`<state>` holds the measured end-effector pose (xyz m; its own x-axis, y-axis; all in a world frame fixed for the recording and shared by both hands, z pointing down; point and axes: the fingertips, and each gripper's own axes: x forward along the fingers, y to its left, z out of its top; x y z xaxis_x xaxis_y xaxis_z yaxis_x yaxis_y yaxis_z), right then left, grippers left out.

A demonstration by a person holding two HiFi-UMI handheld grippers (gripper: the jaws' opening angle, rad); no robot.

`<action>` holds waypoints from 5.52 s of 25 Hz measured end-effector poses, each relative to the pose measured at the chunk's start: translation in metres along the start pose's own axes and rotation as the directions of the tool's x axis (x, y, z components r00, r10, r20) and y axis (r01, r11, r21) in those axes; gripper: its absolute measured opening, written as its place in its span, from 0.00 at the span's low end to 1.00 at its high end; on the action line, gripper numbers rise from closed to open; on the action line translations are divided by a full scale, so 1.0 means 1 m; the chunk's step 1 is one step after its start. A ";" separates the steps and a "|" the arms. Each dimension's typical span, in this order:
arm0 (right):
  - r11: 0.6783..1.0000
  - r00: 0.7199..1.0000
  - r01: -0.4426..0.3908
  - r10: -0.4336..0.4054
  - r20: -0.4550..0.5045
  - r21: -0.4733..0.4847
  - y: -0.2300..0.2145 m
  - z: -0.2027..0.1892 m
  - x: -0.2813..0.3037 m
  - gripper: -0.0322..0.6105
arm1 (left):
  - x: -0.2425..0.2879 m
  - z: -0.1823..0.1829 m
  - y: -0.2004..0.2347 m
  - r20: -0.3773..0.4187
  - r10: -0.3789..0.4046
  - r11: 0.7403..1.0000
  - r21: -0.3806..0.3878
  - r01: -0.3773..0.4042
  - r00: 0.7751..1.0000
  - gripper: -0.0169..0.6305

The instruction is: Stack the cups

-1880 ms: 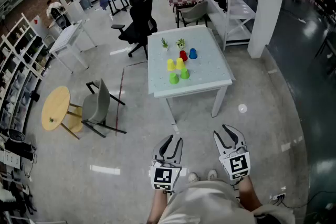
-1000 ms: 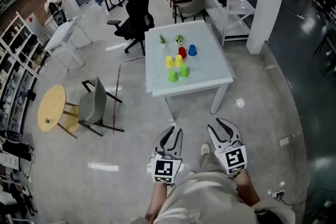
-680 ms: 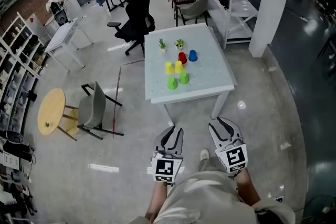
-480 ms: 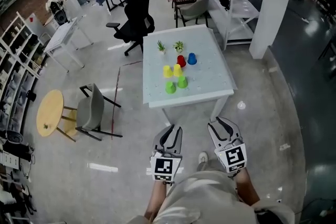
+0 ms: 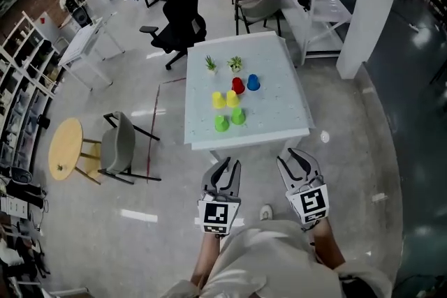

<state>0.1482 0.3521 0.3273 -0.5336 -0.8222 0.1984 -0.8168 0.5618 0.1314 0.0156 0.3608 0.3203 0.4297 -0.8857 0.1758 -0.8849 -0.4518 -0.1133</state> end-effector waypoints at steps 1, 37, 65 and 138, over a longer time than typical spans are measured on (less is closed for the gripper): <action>1.000 1.000 -0.005 0.005 0.000 0.002 -0.006 -0.001 0.005 0.26 | 0.006 0.001 0.000 -0.003 0.004 1.000 0.001 -0.004 1.000 0.16; 1.000 1.000 -0.013 0.013 -0.028 0.001 -0.074 0.004 0.160 0.25 | 0.146 -0.001 0.097 -0.013 -0.018 1.000 0.008 0.019 1.000 0.15; 0.992 0.983 0.129 -0.128 -0.135 0.004 -0.076 0.006 0.267 0.25 | 0.227 -0.022 0.191 0.010 -0.197 0.980 -0.011 0.197 0.980 0.15; 0.947 0.834 -0.310 0.315 -0.453 0.088 -0.183 -0.212 0.465 0.38 | 0.425 -0.146 0.153 -0.389 -0.108 0.992 -0.097 0.076 0.915 0.14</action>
<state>0.0962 -0.1131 0.6017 -0.6029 -0.4665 0.6472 -0.6267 0.7790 -0.0224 0.0365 -0.0694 0.5205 0.4185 -0.7198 0.5538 -0.8630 -0.5051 -0.0043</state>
